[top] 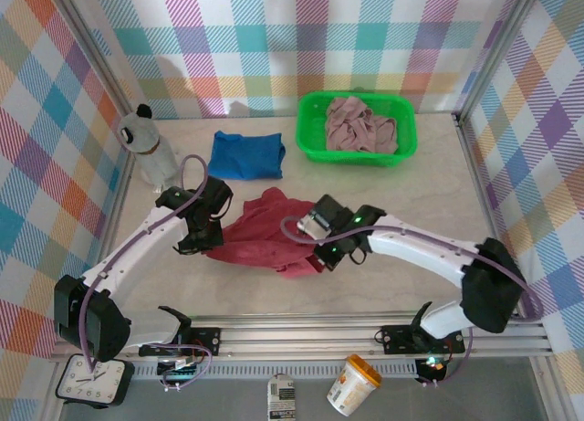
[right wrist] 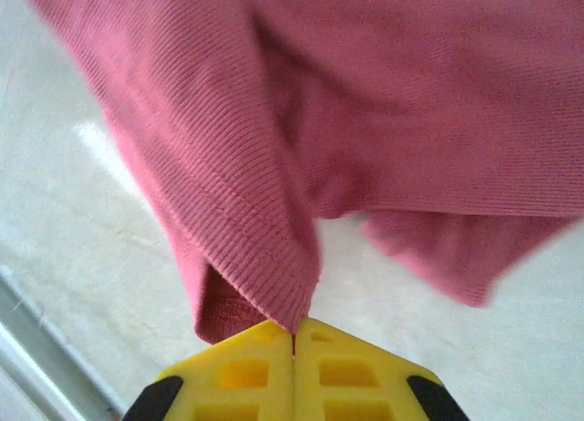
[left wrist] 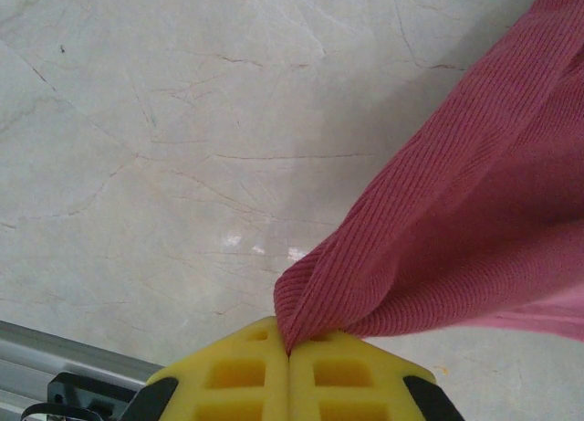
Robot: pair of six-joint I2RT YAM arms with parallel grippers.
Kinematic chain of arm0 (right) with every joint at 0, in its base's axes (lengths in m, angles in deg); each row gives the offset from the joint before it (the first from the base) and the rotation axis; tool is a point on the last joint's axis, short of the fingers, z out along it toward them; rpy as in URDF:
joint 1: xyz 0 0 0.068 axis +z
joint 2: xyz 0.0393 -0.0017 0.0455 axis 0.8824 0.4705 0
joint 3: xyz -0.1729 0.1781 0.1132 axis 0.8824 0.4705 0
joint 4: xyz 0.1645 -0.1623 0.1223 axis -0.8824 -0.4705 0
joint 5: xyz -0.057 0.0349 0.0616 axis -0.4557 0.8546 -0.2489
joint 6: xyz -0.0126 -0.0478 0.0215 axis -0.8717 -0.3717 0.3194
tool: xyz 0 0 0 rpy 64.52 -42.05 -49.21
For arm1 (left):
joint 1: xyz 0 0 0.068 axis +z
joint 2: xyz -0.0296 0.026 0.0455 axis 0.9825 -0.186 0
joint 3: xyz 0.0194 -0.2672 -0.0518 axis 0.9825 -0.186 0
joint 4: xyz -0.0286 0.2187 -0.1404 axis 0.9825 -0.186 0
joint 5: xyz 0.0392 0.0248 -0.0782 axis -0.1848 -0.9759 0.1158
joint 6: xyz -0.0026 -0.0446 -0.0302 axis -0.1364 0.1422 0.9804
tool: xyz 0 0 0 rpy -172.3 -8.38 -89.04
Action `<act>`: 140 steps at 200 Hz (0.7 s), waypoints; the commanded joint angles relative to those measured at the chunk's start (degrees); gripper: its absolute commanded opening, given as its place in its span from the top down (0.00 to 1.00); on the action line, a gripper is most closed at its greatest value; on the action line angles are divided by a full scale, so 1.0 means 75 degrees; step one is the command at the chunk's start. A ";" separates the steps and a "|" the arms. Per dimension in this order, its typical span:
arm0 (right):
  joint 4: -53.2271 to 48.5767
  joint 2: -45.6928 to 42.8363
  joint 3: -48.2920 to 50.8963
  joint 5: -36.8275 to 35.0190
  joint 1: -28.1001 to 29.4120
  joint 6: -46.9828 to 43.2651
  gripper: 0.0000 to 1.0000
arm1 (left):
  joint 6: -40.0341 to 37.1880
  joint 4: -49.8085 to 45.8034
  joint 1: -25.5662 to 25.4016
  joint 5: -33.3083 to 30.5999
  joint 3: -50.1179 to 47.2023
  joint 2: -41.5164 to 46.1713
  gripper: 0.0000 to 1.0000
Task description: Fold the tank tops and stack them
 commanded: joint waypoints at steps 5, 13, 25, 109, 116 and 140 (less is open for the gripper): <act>0.0723 0.0238 0.0108 0.0746 0.0060 0.0257 0.97 | 0.0005 0.0035 0.0163 -0.0059 -0.0129 -0.0040 1.00; 0.0935 0.0337 0.0042 0.0850 0.0062 0.0308 0.97 | -0.0002 0.0080 0.0174 -0.0026 -0.0160 -0.0079 1.00; 0.1052 0.0616 -0.0186 0.0977 0.0070 0.0304 0.97 | -0.0007 0.0167 0.0192 0.0048 -0.0212 -0.0137 1.00; 0.1682 0.2005 -0.1630 0.1693 0.0262 0.0170 0.90 | 0.0026 0.0334 0.0244 0.0027 -0.0615 -0.0195 1.00; 0.1649 0.1998 -0.1679 0.1745 0.0266 0.0152 0.86 | 0.0000 0.0334 0.0256 -0.0020 -0.0678 -0.0199 1.00; 0.1314 0.1644 -0.1545 0.1848 0.0266 0.0097 0.69 | -0.0088 0.0361 0.0366 -0.0119 -0.0881 -0.0231 1.00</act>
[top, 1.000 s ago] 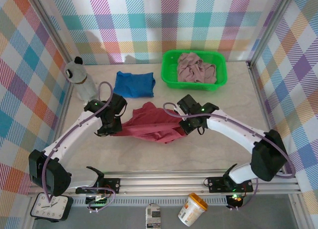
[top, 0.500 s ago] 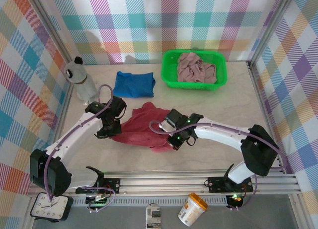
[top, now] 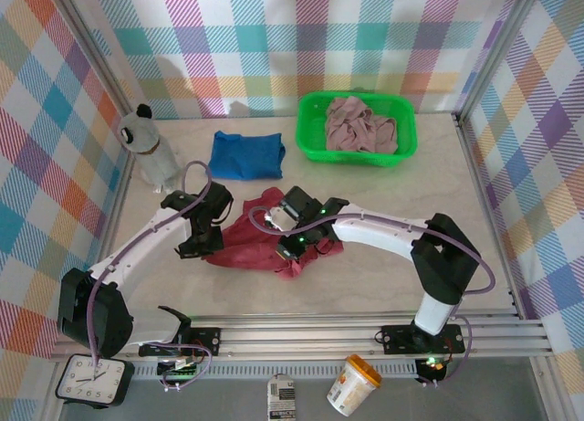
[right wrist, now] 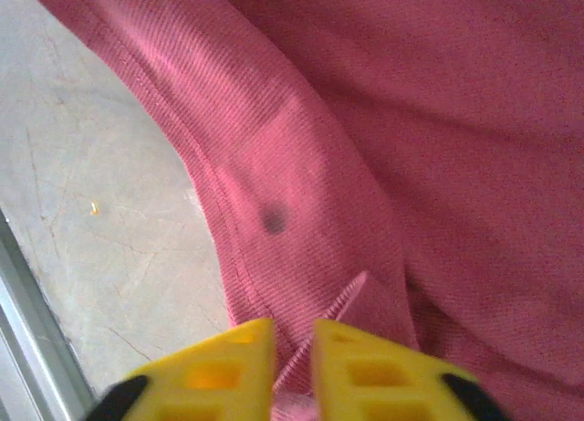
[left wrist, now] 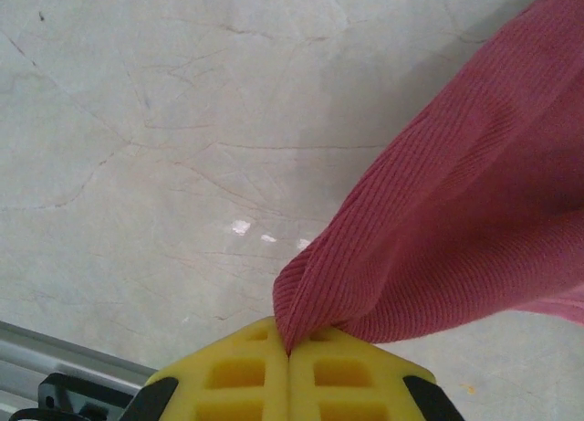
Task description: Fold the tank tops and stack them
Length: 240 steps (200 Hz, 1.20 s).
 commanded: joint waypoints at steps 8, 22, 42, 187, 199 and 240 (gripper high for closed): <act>-0.0436 -0.0517 0.0062 0.0241 0.0046 -0.0055 0.65 | -0.0104 0.0000 0.0262 -0.0137 -0.0338 -0.0053 1.00; -0.0655 -0.0938 0.0326 -0.0037 0.0036 0.0106 0.60 | -0.0121 0.0127 0.0326 -0.0035 -0.0455 -0.0063 1.00; -0.0972 -0.1380 0.0761 -0.0496 -0.0015 0.0517 0.58 | -0.0131 0.0195 0.0362 0.0027 -0.0534 -0.0079 1.00; 0.0440 -0.1371 0.2934 0.1340 -0.1896 0.1536 0.55 | -0.0270 0.0146 0.0456 0.0120 -0.0339 -0.0072 1.00; 0.0397 -0.1141 0.2883 0.1333 -0.1847 0.1473 0.56 | -0.0268 0.0111 0.0456 0.0113 -0.0309 -0.0073 1.00; 0.0465 -0.0792 0.2812 0.1190 -0.1585 0.1451 0.55 | -0.0268 0.0028 0.0467 0.0113 -0.0223 -0.0041 1.00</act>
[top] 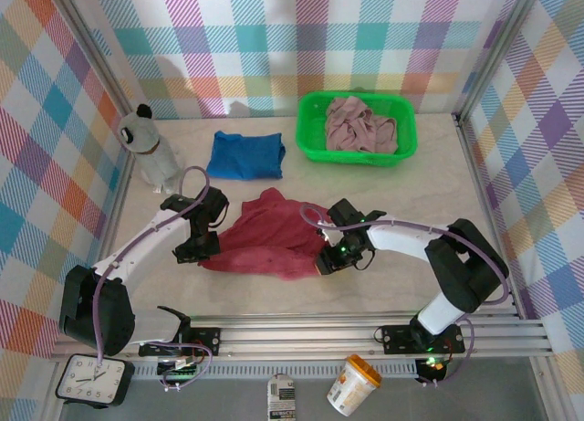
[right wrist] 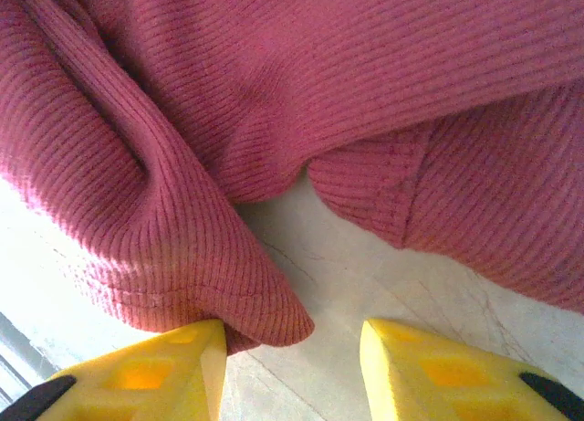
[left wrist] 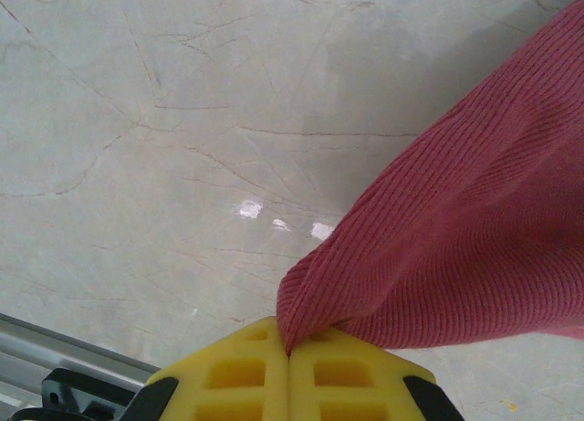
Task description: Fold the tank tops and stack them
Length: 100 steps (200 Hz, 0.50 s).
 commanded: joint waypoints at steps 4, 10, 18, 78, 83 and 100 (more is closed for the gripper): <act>0.0169 0.0206 -0.0201 0.0233 0.0199 -0.0162 0.55 | -0.0072 -0.0178 0.0109 0.0019 0.0235 0.0022 1.00; 0.0212 0.0211 -0.0190 0.0291 0.0226 -0.0160 0.55 | -0.0066 -0.0190 0.0112 0.0008 0.0257 0.0005 1.00; 0.0251 0.0215 -0.0198 0.0267 0.0305 -0.0189 0.55 | -0.0071 -0.0181 0.0114 0.0013 0.0271 -0.0007 1.00; -0.0070 0.0463 -0.0602 -0.1232 0.1228 -0.0370 0.57 | -0.0054 -0.0215 0.0117 0.0074 0.0299 0.0000 1.00; -0.0087 0.0473 -0.0608 -0.1303 0.1296 -0.0384 0.57 | -0.0054 -0.0221 0.0118 0.0066 0.0299 0.0007 1.00; -0.0141 0.0517 -0.0609 -0.1512 0.1464 -0.0390 0.60 | -0.0066 -0.0255 0.0112 0.0051 0.0326 -0.0001 1.00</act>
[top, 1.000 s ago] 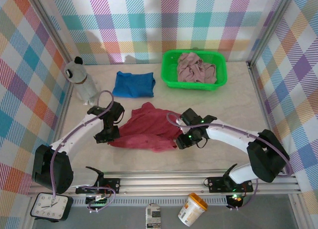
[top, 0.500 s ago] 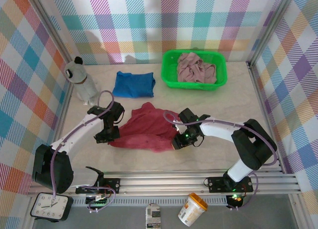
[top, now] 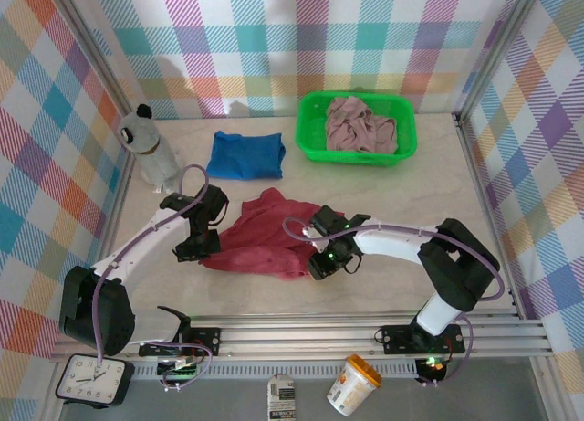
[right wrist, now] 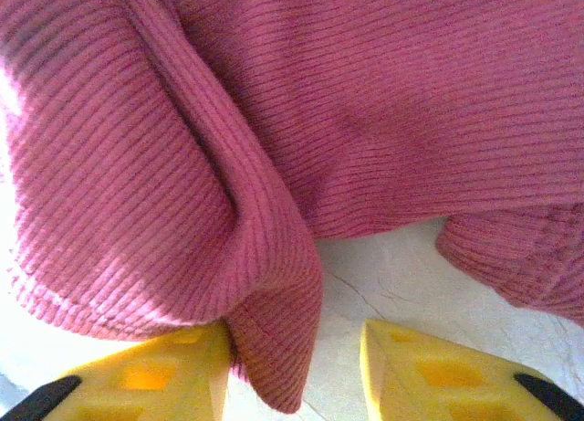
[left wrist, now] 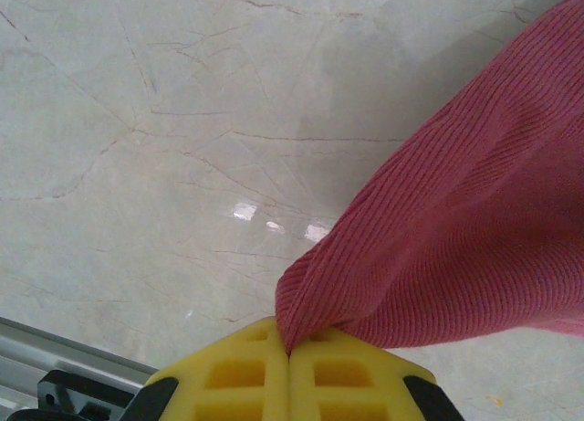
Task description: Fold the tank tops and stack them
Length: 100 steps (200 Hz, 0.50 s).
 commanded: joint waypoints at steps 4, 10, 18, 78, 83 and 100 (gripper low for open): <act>0.0028 0.0240 -0.0128 -0.0299 0.0368 -0.0149 0.61 | -0.0066 -0.0240 0.0096 -0.0017 0.0210 -0.0001 1.00; 0.0028 0.0234 -0.0128 -0.0329 0.0416 -0.0148 0.61 | -0.0066 -0.0243 0.0103 -0.0022 0.0211 0.0001 1.00; 0.0012 0.0218 -0.0111 -0.0445 0.0502 -0.0132 0.62 | -0.0066 -0.0241 0.0103 -0.0014 0.0219 -0.0010 1.00; -0.0663 -0.0764 -0.0284 -0.2018 0.0642 0.0221 0.98 | -0.0054 -0.0549 0.0097 -0.0068 0.1019 0.0308 1.00; -0.0830 -0.0944 -0.0372 -0.2322 0.0627 0.0189 1.00 | -0.0063 -0.0623 0.0096 -0.0049 0.1216 0.0337 1.00; -0.1219 -0.1554 -0.0694 -0.3119 0.0374 -0.0109 1.00 | -0.0141 -0.0796 0.0095 0.0079 0.2040 0.0407 1.00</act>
